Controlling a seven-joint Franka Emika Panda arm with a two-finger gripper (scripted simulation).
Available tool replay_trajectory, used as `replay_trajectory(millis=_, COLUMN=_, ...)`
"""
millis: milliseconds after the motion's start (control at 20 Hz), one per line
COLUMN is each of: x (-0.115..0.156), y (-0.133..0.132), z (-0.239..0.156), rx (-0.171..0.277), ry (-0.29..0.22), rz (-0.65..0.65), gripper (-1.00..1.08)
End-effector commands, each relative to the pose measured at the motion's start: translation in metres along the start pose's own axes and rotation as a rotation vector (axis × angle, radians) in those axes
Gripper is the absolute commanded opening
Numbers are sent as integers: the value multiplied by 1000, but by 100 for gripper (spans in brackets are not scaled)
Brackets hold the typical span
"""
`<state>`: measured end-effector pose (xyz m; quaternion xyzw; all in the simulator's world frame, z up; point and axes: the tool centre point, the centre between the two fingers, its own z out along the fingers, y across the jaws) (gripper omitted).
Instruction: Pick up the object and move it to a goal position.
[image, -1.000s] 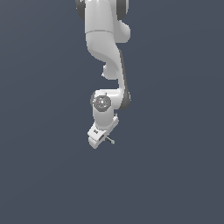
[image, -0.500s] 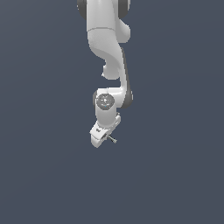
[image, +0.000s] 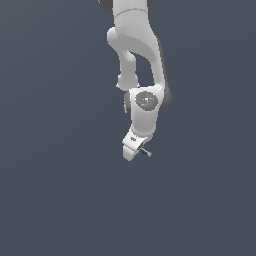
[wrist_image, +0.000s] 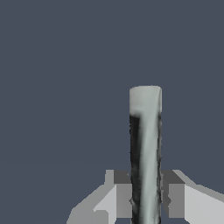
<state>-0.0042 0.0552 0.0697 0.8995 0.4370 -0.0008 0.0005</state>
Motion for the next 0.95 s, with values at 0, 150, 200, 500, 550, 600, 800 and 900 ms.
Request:
replay_trajectory(millis=0, x=19, y=-20, z=-18, rx=-1, ry=0, rz=-1, gripper=-100)
replay_trajectory(millis=150, x=43, y=-44, z=-40, rx=-1, ry=0, rz=-1, gripper=-100)
replay_trajectory(millis=200, x=50, y=-52, z=-47, rx=-1, ry=0, rz=-1, gripper=-100)
replay_trajectory(millis=500, x=88, y=-87, z=-82, rx=0, ry=1, rz=0, gripper=-100)
replay_trajectory(millis=550, x=93, y=-91, z=-86, rx=0, ry=1, rz=0, gripper=-100)
replay_trajectory(millis=600, x=96, y=-94, z=-89, rx=0, ry=2, rz=0, gripper=-100)
replay_trajectory(millis=800, x=104, y=-100, z=-95, rx=0, ry=2, rz=0, gripper=-100)
replay_trajectory(millis=900, x=105, y=-100, z=-96, rx=0, ry=2, rz=0, gripper=-100)
